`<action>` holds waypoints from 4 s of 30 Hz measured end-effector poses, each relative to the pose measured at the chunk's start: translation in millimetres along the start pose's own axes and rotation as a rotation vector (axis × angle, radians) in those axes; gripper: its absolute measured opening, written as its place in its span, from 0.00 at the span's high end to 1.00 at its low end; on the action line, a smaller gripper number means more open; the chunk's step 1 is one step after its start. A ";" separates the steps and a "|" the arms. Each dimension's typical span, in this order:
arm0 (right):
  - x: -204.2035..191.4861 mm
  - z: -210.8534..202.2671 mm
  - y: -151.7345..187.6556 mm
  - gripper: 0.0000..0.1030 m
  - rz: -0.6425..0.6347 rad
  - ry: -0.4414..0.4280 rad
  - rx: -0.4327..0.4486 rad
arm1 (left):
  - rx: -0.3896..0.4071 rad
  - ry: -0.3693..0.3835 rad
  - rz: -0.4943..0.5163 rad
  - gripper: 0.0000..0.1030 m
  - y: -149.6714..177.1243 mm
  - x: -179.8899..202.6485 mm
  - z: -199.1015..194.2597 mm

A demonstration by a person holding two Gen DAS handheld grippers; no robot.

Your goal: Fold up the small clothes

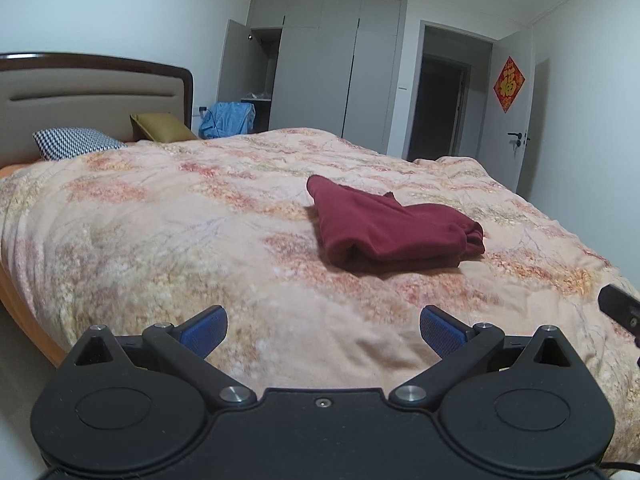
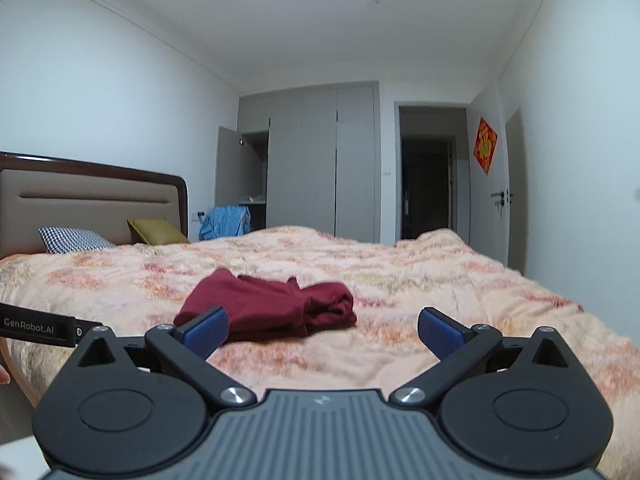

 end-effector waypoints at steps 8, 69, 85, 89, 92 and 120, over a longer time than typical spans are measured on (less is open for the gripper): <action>3.3 2.0 6.4 0.00 0.018 0.010 -0.021 | -0.013 -0.006 -0.022 0.01 1.9 -3.8 3.2; 2.0 9.4 10.4 0.00 0.016 0.000 -0.048 | -0.037 -0.008 -0.005 0.01 5.0 -1.5 6.8; 1.9 10.0 11.2 0.00 0.014 -0.003 -0.051 | -0.037 -0.008 -0.005 0.01 5.0 -1.7 6.9; 1.9 10.0 11.2 0.00 0.015 -0.003 -0.052 | -0.039 -0.009 -0.006 0.01 5.9 -2.4 6.9; 2.0 10.0 11.2 0.00 0.015 -0.003 -0.052 | -0.039 -0.009 -0.005 0.01 5.9 -2.1 7.1; -0.1 12.0 15.1 0.00 0.013 -0.008 -0.061 | -0.016 -0.004 0.034 0.01 3.9 7.4 3.3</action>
Point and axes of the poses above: each gripper's, at about its wrist camera, not at the fingertips, and z roughly the way its jaws point, x to its right, y to its underside, the point moved 3 cm from there along z, roughly the way its jaws point, and after that the axes turned 2 degrees about x, right-handed, at the moved point
